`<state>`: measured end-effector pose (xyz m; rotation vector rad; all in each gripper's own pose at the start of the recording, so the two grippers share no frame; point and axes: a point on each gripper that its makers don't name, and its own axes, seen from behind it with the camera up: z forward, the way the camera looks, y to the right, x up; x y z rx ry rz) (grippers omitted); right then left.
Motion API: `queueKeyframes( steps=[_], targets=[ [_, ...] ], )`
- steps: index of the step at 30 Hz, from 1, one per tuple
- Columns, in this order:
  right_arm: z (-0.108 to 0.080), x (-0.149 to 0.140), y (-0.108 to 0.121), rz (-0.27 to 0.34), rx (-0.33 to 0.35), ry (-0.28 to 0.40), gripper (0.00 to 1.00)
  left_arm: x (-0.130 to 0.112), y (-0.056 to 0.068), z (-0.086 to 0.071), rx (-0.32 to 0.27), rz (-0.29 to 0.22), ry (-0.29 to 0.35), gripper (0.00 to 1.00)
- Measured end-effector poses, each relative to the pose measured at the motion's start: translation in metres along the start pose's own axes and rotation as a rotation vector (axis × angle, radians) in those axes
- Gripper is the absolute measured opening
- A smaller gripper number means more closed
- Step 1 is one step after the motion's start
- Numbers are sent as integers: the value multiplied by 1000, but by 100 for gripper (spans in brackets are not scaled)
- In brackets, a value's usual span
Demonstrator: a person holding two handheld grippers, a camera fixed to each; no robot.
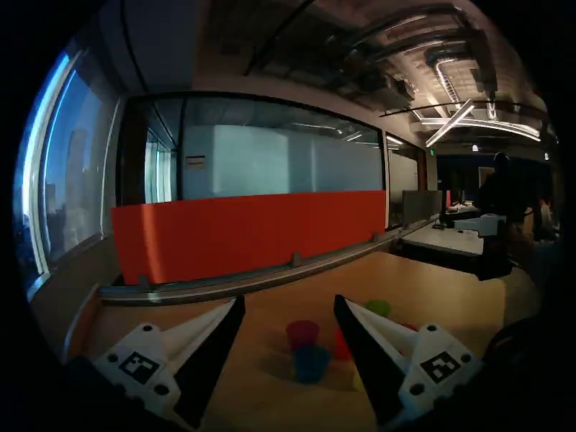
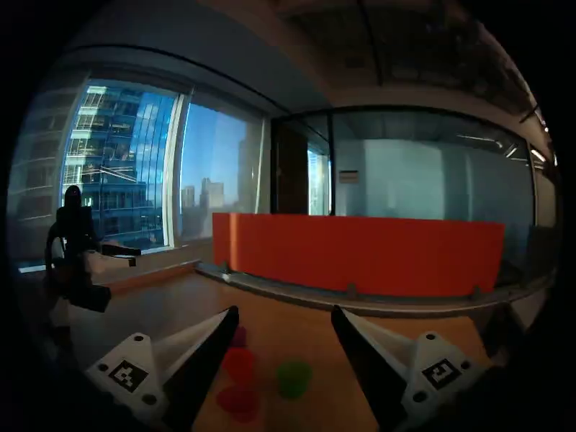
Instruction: Pour water
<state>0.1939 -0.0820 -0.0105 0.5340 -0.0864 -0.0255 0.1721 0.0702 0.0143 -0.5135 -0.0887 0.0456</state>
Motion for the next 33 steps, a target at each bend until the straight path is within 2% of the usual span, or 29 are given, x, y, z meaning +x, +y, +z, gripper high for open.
queueKeyframes(
  steps=[12, 33],
  targets=[
    [23, -27, -5, -17, 74, -100, 99, -28, 7, 17, -70, 21, -56, 91],
    [65, -64, 13, -38, 122, -189, 99, -67, 1, 60, -138, 33, -129, 91]
  ],
)
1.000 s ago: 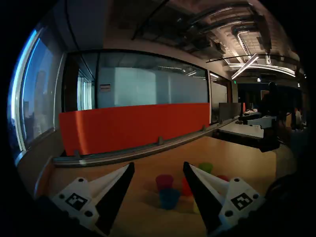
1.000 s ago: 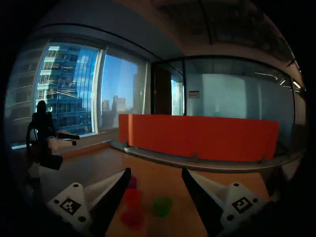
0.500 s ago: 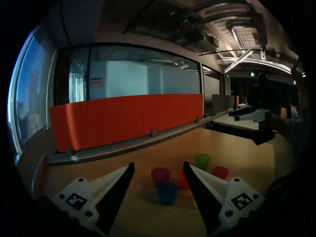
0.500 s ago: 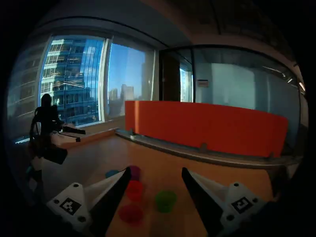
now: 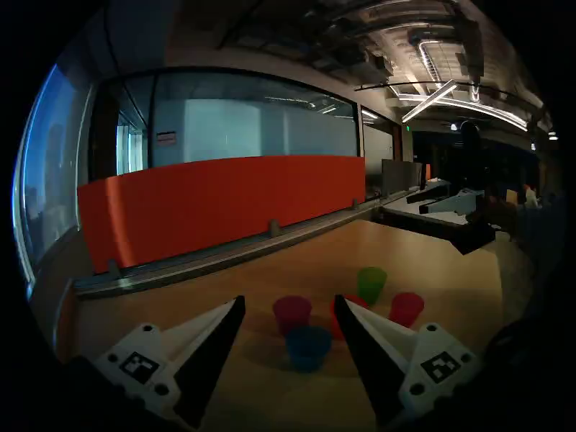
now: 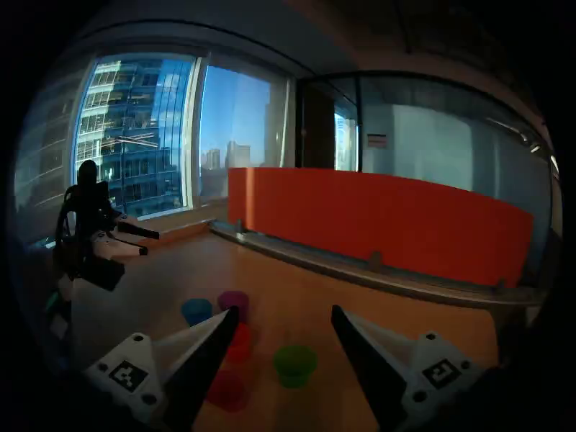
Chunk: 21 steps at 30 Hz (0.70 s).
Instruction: Pour water
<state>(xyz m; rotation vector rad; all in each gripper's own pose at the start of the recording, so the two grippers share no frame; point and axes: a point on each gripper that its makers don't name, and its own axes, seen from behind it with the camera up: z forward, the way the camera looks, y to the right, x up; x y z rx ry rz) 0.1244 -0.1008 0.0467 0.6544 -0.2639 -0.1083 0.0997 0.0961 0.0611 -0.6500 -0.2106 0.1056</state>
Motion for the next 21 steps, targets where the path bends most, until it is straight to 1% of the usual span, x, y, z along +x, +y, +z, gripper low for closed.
queueKeyframes(
  steps=[5, 11, 15, 21],
  targets=[
    [10, -13, 4, 0, 15, -34, 99, -15, 1, 9, -17, -6, -32, 92],
    [22, -39, 6, 0, 33, -90, 99, -37, 7, 20, -46, -2, -79, 91],
    [29, -57, 11, -4, 33, -131, 100, -52, 11, 26, -61, 8, -115, 91],
    [35, -78, 17, -16, 29, -179, 99, -73, 15, 35, -84, 14, -167, 92]
  ],
)
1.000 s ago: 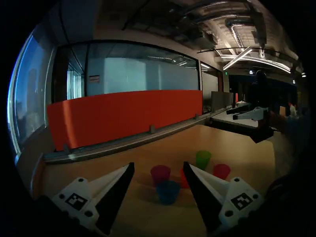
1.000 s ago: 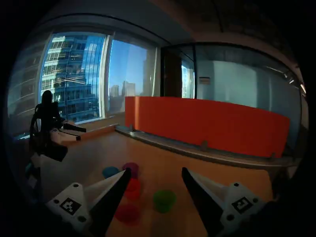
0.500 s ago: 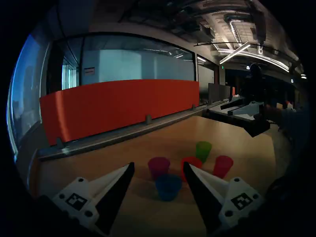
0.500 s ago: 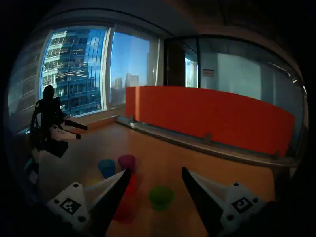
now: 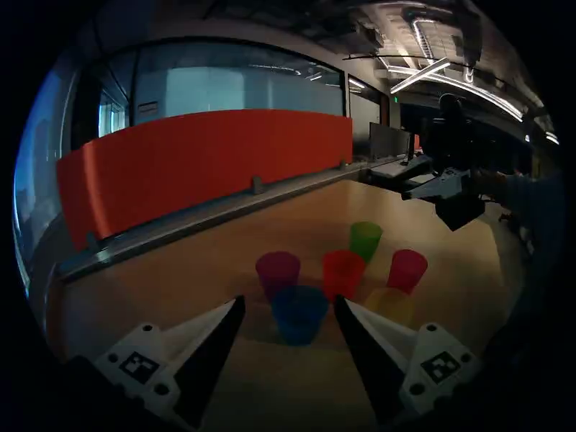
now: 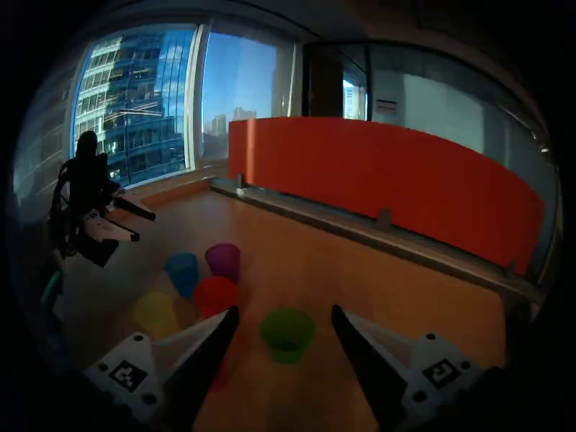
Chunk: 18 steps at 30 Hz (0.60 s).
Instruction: Pour water
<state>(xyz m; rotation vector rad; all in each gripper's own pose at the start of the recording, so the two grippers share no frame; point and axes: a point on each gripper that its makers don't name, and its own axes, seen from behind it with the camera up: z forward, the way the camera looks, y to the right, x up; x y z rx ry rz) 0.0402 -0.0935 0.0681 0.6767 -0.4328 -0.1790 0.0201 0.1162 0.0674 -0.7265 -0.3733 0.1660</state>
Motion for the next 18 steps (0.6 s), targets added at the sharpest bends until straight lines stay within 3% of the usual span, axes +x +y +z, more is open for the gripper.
queueKeyframes(
  steps=[18],
  targets=[
    [21, -40, 2, 7, 27, -91, 100, -46, 8, 28, -49, 24, -128, 92]
  ],
)
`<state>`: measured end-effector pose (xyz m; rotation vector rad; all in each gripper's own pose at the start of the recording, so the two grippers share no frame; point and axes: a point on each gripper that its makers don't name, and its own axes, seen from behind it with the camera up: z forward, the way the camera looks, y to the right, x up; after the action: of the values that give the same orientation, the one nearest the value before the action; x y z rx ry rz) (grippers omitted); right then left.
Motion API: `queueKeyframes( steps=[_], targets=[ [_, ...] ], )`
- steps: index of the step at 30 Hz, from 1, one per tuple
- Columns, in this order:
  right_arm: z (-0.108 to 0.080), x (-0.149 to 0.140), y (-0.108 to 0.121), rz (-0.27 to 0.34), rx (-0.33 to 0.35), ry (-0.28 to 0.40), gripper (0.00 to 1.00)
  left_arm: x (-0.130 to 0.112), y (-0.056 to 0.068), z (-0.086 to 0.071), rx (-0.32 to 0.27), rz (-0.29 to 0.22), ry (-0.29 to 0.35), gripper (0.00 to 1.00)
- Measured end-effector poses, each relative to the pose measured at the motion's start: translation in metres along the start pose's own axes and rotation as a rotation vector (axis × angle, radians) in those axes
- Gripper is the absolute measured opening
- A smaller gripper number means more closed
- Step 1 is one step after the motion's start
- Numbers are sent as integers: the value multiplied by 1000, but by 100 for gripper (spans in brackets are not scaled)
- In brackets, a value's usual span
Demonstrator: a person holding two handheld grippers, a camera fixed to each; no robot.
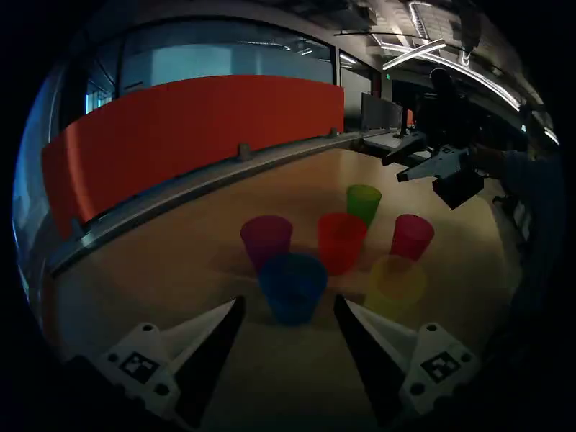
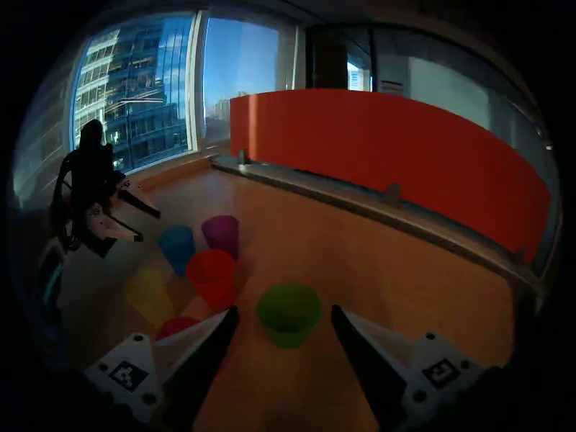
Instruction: Pour water
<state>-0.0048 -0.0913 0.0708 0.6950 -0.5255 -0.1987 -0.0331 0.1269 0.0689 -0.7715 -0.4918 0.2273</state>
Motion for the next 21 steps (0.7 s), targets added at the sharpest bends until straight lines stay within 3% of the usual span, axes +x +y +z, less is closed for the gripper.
queueKeyframes(
  steps=[21],
  targets=[
    [32, -31, 3, -11, 19, -77, 100, -19, 1, 41, -37, -12, -70, 92]
  ],
)
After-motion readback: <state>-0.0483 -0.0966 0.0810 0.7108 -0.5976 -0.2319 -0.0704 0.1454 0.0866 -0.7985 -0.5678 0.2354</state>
